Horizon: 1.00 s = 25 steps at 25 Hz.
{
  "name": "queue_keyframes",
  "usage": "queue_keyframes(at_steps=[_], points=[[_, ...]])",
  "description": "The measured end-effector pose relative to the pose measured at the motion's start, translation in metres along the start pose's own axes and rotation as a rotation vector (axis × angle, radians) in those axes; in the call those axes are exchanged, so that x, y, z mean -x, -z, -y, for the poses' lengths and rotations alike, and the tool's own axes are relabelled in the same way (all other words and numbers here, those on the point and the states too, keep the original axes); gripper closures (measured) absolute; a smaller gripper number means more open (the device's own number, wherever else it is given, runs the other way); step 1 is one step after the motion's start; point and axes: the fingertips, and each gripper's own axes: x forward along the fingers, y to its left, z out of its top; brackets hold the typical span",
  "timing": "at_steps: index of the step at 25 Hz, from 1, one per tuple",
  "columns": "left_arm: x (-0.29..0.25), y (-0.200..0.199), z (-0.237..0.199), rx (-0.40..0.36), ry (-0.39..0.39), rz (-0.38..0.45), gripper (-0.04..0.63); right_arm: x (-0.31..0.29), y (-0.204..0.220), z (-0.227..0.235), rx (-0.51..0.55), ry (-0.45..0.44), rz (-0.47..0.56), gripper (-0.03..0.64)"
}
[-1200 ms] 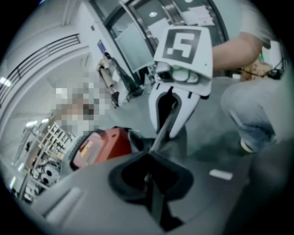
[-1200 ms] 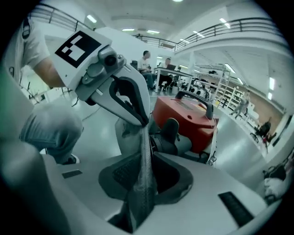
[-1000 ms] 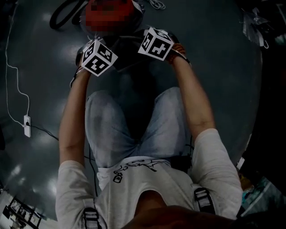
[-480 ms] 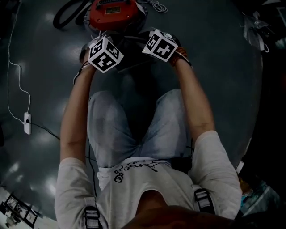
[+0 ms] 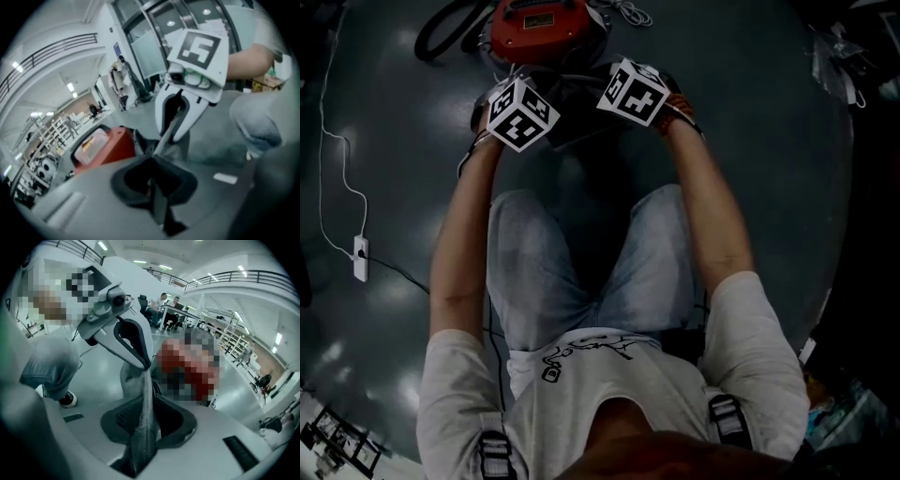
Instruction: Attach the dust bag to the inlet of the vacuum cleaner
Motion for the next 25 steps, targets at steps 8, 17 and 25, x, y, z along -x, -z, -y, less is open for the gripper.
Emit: queue_keyframes(at_steps=[8,17,25], points=[[-0.006,-0.006,-0.001,-0.109,0.001,-0.05,0.583,0.0,0.003,0.004,-0.095,-0.023,0.046,0.541],[-0.01,-0.009,-0.001,-0.14,0.006,-0.082,0.583,-0.001,0.006,0.006,-0.131,-0.075,0.072,0.541],[-0.005,0.002,-0.005,-0.006,0.018,-0.012,0.584,-0.003,-0.002,0.005,-0.051,-0.125,0.029,0.543]])
